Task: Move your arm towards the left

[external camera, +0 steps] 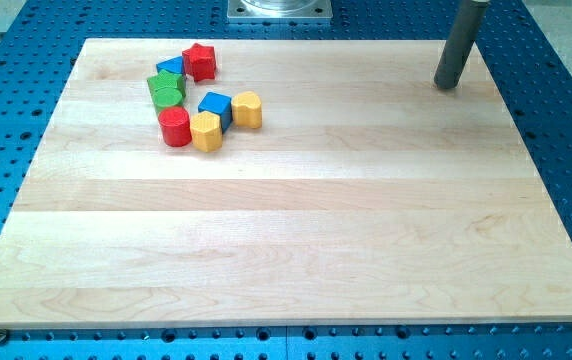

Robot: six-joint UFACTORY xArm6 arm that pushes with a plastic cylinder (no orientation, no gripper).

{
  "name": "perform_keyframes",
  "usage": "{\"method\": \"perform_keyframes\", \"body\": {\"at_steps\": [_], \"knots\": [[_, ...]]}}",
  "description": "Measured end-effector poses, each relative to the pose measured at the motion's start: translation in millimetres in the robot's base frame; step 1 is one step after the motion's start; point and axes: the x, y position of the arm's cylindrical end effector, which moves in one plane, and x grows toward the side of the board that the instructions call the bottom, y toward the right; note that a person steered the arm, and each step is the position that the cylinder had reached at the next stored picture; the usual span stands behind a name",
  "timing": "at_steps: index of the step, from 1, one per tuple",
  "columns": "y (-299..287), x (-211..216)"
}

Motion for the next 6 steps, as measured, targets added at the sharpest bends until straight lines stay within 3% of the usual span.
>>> {"method": "perform_keyframes", "body": {"at_steps": [6], "knots": [[-6,-2]]}}
